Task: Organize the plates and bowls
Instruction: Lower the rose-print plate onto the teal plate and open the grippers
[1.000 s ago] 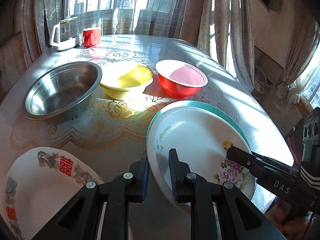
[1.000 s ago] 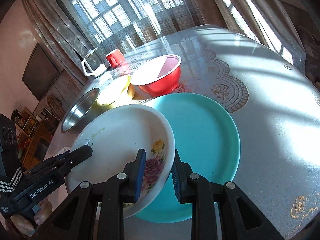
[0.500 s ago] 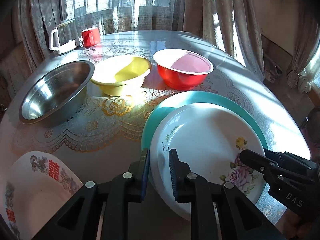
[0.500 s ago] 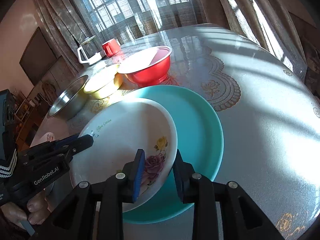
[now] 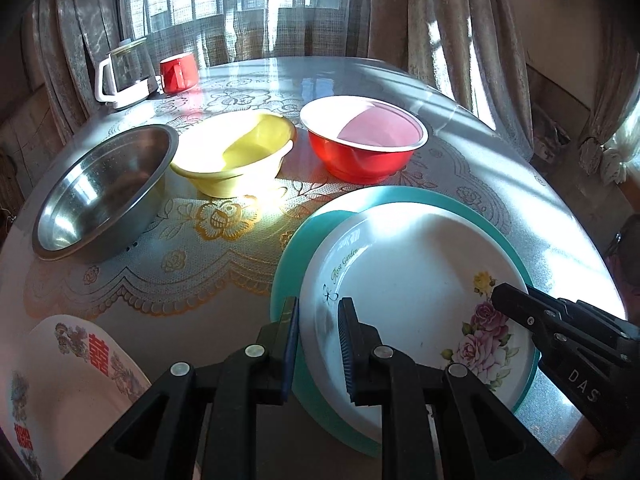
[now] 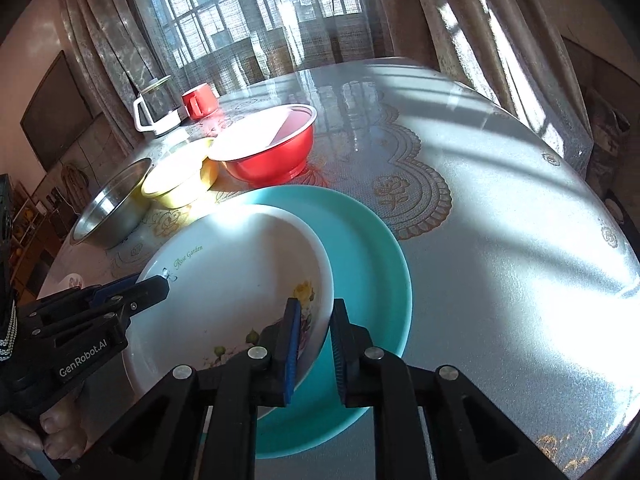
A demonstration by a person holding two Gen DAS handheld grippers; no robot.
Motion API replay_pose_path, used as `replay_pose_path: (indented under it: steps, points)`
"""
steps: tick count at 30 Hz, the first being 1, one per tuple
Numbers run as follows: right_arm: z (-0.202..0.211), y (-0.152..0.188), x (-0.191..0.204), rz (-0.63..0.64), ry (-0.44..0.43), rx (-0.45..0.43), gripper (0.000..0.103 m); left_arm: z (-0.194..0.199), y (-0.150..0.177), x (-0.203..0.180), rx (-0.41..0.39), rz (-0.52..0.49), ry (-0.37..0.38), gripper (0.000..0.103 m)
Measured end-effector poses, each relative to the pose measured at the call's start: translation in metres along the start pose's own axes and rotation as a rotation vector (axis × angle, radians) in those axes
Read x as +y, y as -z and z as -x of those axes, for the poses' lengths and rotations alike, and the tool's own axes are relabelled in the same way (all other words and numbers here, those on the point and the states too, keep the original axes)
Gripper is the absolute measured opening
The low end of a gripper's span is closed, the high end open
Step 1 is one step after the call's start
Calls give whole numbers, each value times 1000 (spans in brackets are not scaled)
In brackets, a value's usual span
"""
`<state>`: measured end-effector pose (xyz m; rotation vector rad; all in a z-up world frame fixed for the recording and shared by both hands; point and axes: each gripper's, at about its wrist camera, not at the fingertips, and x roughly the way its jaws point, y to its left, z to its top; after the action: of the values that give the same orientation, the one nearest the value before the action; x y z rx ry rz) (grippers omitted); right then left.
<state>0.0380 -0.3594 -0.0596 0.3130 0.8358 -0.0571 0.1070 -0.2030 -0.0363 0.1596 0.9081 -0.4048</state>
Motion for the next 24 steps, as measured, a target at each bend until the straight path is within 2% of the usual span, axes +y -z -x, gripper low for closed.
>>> replay_pose_path:
  steps: [14,18,24]
  points:
    - [-2,0,3,-13,53,9,15,-3,4,-1,13,8,22,21]
    - [0,2,-5,-68,17,22,26,-1,6,-1,12,6,24,21]
    - [4,8,-4,-71,21,6,26,8,10,0,-9,7,16,21]
